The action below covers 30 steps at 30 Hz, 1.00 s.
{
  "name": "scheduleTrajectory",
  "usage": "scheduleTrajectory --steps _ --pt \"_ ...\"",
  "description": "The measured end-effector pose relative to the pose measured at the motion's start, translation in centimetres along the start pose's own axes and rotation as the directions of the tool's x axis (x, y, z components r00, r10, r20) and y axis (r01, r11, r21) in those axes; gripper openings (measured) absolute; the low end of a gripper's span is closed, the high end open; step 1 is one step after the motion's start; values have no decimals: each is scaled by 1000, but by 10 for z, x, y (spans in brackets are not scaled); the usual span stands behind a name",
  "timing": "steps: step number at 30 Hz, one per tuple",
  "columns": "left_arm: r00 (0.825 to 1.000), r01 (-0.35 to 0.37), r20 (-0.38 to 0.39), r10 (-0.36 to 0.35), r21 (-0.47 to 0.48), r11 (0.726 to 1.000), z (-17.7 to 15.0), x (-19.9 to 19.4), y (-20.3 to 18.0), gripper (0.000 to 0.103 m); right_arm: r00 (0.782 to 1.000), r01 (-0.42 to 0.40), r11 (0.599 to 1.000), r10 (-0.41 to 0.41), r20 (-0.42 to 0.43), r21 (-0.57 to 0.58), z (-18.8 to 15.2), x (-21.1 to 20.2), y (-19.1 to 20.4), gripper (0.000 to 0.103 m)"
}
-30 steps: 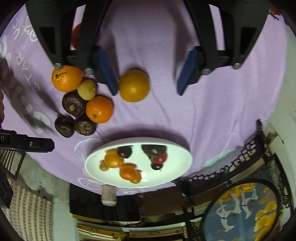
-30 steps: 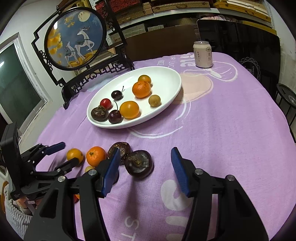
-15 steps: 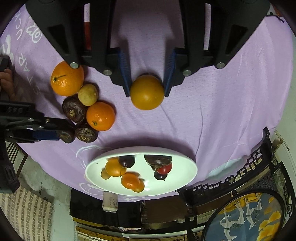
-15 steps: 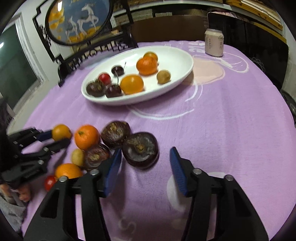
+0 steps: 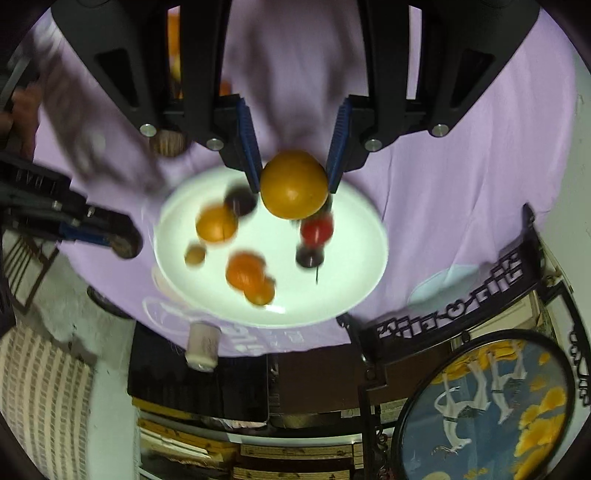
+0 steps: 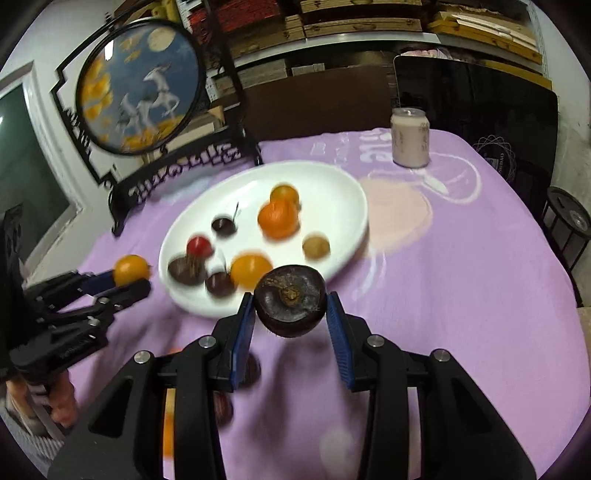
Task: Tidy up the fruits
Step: 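Place the orange on the plate with the left gripper while the right gripper carries a mangosteen there, then grasp a mandarin on the cloth with the left gripper while the right gripper grasps a mangosteen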
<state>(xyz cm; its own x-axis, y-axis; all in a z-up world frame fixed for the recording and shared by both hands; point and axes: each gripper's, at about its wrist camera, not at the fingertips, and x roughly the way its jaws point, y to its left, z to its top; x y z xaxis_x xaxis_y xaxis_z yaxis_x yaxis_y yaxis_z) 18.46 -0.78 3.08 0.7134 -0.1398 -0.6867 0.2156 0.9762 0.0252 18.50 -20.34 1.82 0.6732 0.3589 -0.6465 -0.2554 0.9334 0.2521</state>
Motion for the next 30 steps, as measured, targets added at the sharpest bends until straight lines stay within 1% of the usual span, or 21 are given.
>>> scheduleTrajectory --steps 3,4,5,6,7,9,14,18,21,25,28,30 --pt "1000 14 -17 -15 -27 1000 18 27 -3 36 1000 -12 1000 12 5 15 18 22 2 40" --pt "1000 17 -17 -18 -37 999 22 34 -3 39 1000 -18 1000 18 1 22 21 28 2 41" --pt "1000 17 -15 -17 -46 999 24 39 -3 51 1000 -24 999 24 -2 35 23 34 1 46" --pt "1000 17 -11 -18 -57 998 26 44 -3 61 1000 -26 998 26 0 63 24 40 -3 56" --pt "1000 18 -9 -19 -66 998 26 47 -2 62 1000 -25 996 25 4 87 24 41 -6 63" --pt "999 30 -17 -31 -65 997 23 49 0 62 999 -42 992 40 23 118 21 38 -15 63" --pt "999 26 -20 -28 -83 996 14 38 8 62 999 -44 992 42 19 115 13 23 -20 63" --pt "1000 12 -24 -14 -70 997 -8 18 11 62 998 -61 994 62 -6 91 -1 12 -12 63" --pt "999 4 -38 -6 -50 999 -25 7 8 62 997 -71 996 72 -17 48 -13 2 0 63" --pt "998 24 -55 -24 -5 1000 -40 0 -7 64 997 -65 998 65 -32 4 -29 -9 10 63" --pt "998 47 -54 -45 39 998 -45 -4 -20 64 999 -44 999 44 -31 -9 -36 -15 8 64" --pt "997 59 -50 -57 60 996 -47 -5 -28 64 999 -42 999 42 -30 2 -36 -15 4 64"
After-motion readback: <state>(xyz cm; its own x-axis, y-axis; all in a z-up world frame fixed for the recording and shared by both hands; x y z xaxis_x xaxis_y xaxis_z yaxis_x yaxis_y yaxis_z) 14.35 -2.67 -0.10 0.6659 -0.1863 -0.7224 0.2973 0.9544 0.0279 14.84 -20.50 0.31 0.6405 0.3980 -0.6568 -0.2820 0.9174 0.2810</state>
